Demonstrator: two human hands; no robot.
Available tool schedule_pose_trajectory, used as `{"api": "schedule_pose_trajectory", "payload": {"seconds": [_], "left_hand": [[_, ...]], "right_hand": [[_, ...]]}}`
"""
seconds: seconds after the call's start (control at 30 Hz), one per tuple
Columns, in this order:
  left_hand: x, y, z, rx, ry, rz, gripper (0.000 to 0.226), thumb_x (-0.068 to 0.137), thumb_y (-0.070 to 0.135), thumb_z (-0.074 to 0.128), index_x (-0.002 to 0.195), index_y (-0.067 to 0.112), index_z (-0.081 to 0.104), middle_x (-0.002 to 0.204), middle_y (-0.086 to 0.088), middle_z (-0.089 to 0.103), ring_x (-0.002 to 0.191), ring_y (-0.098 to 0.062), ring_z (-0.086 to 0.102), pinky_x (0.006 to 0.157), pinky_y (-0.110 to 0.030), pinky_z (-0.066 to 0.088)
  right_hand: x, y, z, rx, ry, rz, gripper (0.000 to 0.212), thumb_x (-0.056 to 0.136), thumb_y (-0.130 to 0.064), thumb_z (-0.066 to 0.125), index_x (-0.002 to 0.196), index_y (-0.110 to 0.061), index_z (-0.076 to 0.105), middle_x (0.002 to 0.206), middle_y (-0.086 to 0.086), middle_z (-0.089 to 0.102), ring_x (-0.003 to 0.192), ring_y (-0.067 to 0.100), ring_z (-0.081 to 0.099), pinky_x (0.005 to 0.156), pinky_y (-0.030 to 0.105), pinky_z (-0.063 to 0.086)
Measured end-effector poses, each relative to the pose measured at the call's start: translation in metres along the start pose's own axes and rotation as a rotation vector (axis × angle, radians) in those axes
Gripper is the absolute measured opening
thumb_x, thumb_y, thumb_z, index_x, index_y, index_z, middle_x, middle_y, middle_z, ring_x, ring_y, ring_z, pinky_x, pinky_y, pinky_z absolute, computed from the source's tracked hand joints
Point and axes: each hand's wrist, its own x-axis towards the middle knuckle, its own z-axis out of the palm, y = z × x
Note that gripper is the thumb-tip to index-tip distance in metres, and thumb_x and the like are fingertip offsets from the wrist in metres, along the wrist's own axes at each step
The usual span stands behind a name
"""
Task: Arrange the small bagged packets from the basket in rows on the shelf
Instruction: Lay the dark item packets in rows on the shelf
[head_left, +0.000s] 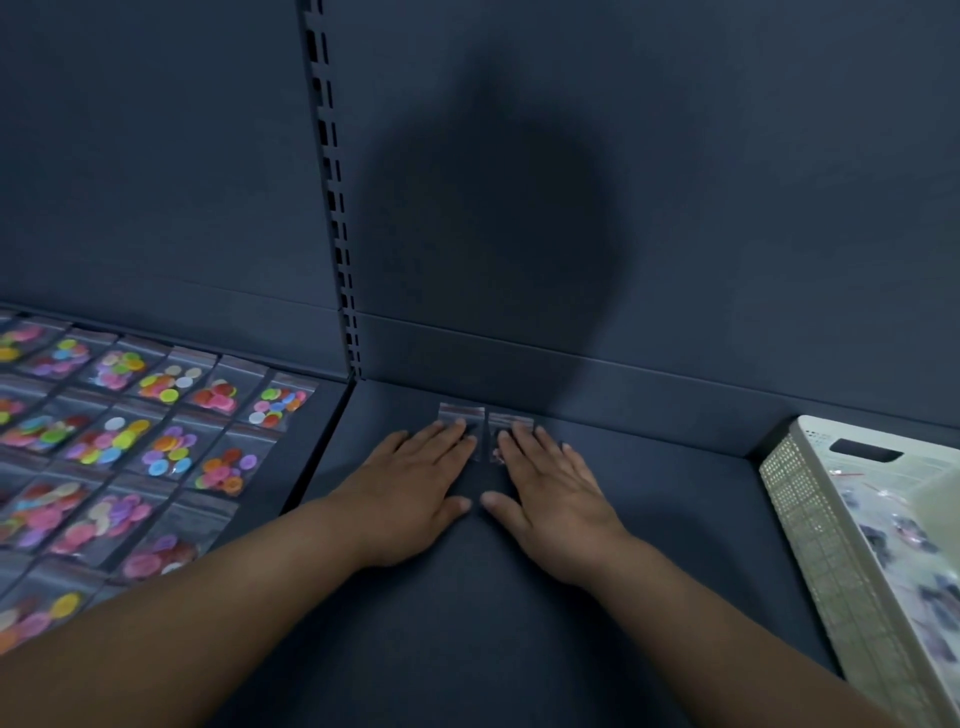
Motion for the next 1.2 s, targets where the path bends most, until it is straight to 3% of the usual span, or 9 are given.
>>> {"api": "schedule_pose_trajectory", "payload": {"seconds": [0.27, 0.63, 0.97, 1.07, 1.2], "left_hand": [[0.001, -0.008, -0.001, -0.047, 0.054, -0.017, 0.068, 0.097, 0.049, 0.033, 0.152, 0.023, 0.002, 0.16, 0.004, -0.007, 0.146, -0.011, -0.005, 0.118, -0.03, 0.0], [0.001, -0.006, -0.007, -0.077, 0.068, -0.019, 0.067, 0.096, 0.047, 0.038, 0.151, 0.021, 0.011, 0.16, 0.0, -0.002, 0.147, -0.014, 0.003, 0.119, -0.03, 0.008], [-0.003, -0.002, -0.01, -0.125, 0.078, -0.026, 0.069, 0.096, 0.046, 0.042, 0.151, 0.021, 0.01, 0.16, 0.001, -0.001, 0.146, -0.013, 0.003, 0.116, -0.025, 0.004], [-0.002, 0.001, -0.021, -0.156, 0.117, -0.019, 0.071, 0.095, 0.044, 0.044, 0.152, 0.021, 0.009, 0.16, 0.001, -0.004, 0.146, -0.013, 0.0, 0.115, -0.023, 0.003], [0.003, 0.026, -0.048, -0.154, 0.228, 0.039, 0.068, 0.096, 0.045, 0.042, 0.151, 0.022, 0.011, 0.16, 0.001, -0.001, 0.146, -0.014, 0.001, 0.118, -0.027, 0.006]], "right_hand": [[0.007, -0.006, -0.003, 0.003, -0.001, 0.035, 0.073, 0.093, -0.06, 0.027, 0.151, -0.024, 0.002, 0.159, -0.007, -0.004, 0.146, 0.013, -0.008, 0.119, 0.037, -0.003], [0.004, -0.006, -0.011, 0.052, -0.006, 0.032, 0.072, 0.093, -0.058, 0.034, 0.151, -0.021, 0.01, 0.159, -0.002, 0.001, 0.146, 0.017, 0.001, 0.119, 0.035, 0.004], [0.002, -0.009, -0.015, 0.076, 0.0, 0.03, 0.072, 0.094, -0.055, 0.036, 0.151, -0.02, 0.01, 0.159, 0.001, 0.003, 0.146, 0.02, 0.004, 0.119, 0.036, 0.007], [-0.003, -0.008, -0.032, 0.131, 0.049, 0.03, 0.07, 0.095, -0.052, 0.036, 0.151, -0.019, 0.009, 0.159, 0.0, 0.001, 0.146, 0.019, 0.004, 0.119, 0.035, 0.008], [-0.022, 0.013, -0.074, 0.071, 0.25, -0.003, 0.064, 0.096, -0.044, 0.041, 0.149, -0.016, 0.019, 0.159, 0.003, 0.01, 0.145, 0.017, 0.01, 0.118, 0.029, 0.01]]}}
